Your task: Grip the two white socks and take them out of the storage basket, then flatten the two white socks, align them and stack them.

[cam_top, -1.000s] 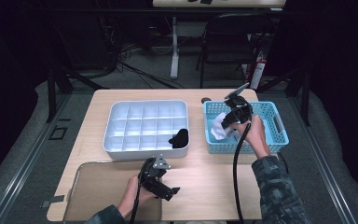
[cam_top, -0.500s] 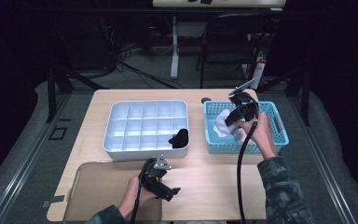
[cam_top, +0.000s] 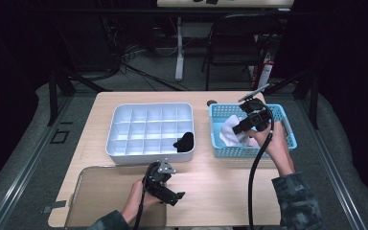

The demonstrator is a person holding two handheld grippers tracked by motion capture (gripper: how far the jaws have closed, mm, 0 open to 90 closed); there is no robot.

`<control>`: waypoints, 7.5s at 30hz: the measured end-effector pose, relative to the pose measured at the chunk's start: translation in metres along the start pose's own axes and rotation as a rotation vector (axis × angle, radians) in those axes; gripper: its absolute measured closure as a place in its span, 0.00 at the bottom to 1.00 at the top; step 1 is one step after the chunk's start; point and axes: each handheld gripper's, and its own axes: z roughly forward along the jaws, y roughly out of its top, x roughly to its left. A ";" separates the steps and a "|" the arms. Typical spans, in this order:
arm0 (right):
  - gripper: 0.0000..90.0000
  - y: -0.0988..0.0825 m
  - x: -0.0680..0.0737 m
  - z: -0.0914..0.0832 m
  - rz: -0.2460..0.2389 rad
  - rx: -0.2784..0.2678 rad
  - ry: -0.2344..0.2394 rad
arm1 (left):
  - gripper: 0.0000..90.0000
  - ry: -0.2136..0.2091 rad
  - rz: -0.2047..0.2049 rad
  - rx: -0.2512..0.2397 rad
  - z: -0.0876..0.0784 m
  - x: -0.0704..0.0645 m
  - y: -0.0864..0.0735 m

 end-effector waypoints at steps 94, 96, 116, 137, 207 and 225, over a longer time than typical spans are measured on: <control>0.67 -0.114 0.023 0.082 0.009 0.035 0.118 | 0.00 0.017 -0.002 -0.019 -0.002 0.002 0.002; 0.66 -0.117 0.014 0.076 0.048 -0.008 0.109 | 0.00 0.013 -0.004 -0.018 0.000 0.001 0.002; 0.80 -0.119 0.003 0.111 0.112 0.087 0.081 | 0.00 0.018 -0.008 -0.008 0.002 0.001 0.002; 0.92 -0.121 0.002 0.081 0.115 -0.008 0.083 | 0.00 0.018 -0.009 -0.008 0.003 0.002 0.005; 0.90 -0.107 0.078 0.067 -0.113 -0.026 0.047 | 0.10 0.012 -0.012 0.016 0.011 -0.001 0.009; 0.68 -0.109 0.050 0.079 0.019 -0.155 0.219 | 0.17 0.004 0.056 0.018 0.035 -0.040 0.024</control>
